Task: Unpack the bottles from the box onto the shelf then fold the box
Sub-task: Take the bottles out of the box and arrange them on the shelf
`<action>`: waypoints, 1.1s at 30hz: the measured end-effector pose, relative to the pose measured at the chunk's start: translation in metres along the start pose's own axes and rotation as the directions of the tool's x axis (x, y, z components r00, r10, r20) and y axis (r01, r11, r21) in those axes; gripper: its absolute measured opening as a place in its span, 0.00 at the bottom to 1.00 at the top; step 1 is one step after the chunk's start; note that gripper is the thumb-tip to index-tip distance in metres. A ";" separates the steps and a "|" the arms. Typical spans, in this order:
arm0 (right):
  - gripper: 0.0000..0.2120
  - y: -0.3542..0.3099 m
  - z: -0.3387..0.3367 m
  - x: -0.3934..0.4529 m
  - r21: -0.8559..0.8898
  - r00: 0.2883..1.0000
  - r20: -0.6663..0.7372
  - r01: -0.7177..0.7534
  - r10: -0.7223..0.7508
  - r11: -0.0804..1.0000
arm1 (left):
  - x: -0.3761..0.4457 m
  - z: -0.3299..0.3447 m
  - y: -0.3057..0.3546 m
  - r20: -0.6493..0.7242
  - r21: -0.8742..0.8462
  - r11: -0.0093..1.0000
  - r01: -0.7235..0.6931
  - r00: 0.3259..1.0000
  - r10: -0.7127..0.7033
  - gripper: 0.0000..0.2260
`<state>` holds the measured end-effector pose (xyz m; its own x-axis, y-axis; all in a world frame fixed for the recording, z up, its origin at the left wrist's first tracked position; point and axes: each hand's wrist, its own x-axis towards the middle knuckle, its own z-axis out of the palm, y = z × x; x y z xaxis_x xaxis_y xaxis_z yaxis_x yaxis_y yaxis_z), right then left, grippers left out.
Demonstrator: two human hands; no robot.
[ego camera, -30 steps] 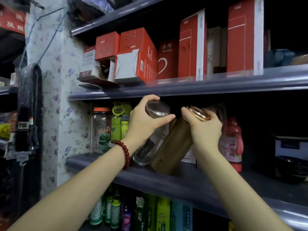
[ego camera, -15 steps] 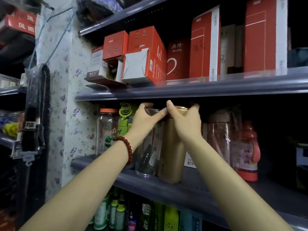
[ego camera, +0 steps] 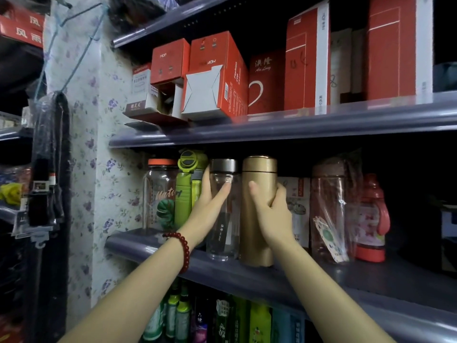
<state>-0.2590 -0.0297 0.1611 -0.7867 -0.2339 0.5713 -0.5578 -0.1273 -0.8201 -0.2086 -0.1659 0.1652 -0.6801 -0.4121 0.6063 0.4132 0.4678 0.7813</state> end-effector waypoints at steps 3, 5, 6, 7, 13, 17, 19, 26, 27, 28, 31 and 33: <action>0.37 0.006 0.001 -0.004 0.018 1.000 0.006 0.012 -0.012 1.000 | -0.007 0.001 0.003 0.007 0.000 1.000 -0.021 1.000 0.021 0.33; 0.37 0.008 0.001 -0.005 0.015 1.000 0.008 0.014 -0.015 1.000 | -0.011 0.002 0.004 0.002 0.006 1.000 -0.028 1.000 0.028 0.31; 0.37 0.009 0.001 -0.006 0.015 1.000 0.010 0.017 -0.017 1.000 | -0.014 0.003 0.003 0.005 0.015 1.000 -0.027 1.000 0.027 0.31; 0.38 0.010 0.001 -0.007 0.016 1.000 0.014 0.020 -0.020 1.000 | -0.018 0.003 0.001 0.014 0.029 0.999 -0.017 1.000 0.016 0.30; 0.41 0.014 -0.002 -0.017 -0.073 0.999 0.046 -0.016 0.020 0.997 | -0.038 -0.006 -0.020 0.091 0.191 0.982 0.011 0.995 -0.029 0.33; 0.41 0.012 -0.007 -0.026 -0.243 0.997 0.060 -0.039 0.056 0.969 | -0.048 -0.012 -0.017 0.108 0.390 0.920 0.049 0.989 -0.098 0.35; 0.38 0.010 -0.009 -0.031 -0.341 0.997 0.056 -0.035 0.058 0.939 | -0.054 -0.016 -0.016 0.110 0.460 0.887 0.044 0.988 -0.106 0.37; 0.25 0.003 -0.015 -0.063 -0.708 0.999 0.051 0.039 -0.005 0.705 | -0.075 -0.029 -0.012 0.121 0.685 0.727 -0.051 0.992 -0.045 0.33; 0.23 0.002 -0.015 -0.068 -0.757 0.998 0.057 0.061 -0.026 0.651 | -0.078 -0.032 -0.012 0.131 0.695 0.716 -0.062 0.991 -0.041 0.32; 0.21 0.000 -0.015 -0.072 -0.796 0.997 0.068 0.081 -0.045 0.600 | -0.081 -0.034 -0.011 0.144 0.708 0.702 -0.081 0.989 -0.031 0.29; 0.20 -0.001 -0.013 -0.085 -0.861 0.991 0.105 0.134 -0.087 0.490 | -0.093 -0.044 -0.010 0.217 0.776 0.602 -0.190 0.976 0.028 0.20; 0.18 -0.004 -0.011 -0.095 -0.887 0.981 0.135 0.181 -0.136 0.426 | -0.102 -0.052 -0.011 0.249 0.793 0.566 -0.227 0.968 0.040 0.17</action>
<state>-0.1848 0.0034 0.1110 -0.6604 -0.3420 0.6685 -0.6143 0.7581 -0.2191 -0.1125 -0.1693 0.1022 -0.7923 -0.1855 0.5813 -0.0916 0.9780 0.1872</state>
